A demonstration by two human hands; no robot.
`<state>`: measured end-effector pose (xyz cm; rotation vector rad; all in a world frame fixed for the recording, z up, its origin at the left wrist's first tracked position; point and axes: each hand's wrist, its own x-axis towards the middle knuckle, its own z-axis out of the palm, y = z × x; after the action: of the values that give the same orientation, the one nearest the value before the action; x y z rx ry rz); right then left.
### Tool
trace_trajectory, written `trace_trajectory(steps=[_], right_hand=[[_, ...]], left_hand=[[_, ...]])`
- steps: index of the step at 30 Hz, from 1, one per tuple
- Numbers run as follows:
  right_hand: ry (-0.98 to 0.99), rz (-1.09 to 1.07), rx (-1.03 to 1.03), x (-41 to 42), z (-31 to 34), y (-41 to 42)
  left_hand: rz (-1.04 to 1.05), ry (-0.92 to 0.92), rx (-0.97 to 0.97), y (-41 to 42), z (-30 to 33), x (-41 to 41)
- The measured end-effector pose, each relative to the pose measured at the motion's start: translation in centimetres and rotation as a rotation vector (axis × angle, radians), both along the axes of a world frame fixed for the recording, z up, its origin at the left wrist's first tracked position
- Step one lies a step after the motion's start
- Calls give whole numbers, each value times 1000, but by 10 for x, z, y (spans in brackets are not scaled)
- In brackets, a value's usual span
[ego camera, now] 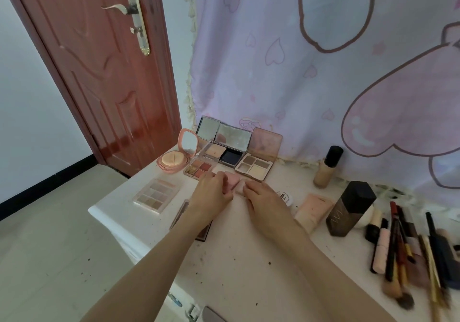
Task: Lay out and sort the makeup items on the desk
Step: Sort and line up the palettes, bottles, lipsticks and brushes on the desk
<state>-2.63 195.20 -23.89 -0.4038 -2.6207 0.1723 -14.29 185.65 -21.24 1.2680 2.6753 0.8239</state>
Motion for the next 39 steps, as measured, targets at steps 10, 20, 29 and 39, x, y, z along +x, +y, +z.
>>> trace_trajectory(steps=[10,20,29,39], right_hand=[[329,115,-1337,19,46,-35],[527,371,-1939,45,50,-40],[449,382,-2049,60,52,-46],[446,413,-2116,59,59,-54]], left_hand=[[-107,-119,446,-52,44,40],[-263,109,307,-65,51,63],[-503,58,147,-70,75,60],[-620,23,185,-76,92,53]])
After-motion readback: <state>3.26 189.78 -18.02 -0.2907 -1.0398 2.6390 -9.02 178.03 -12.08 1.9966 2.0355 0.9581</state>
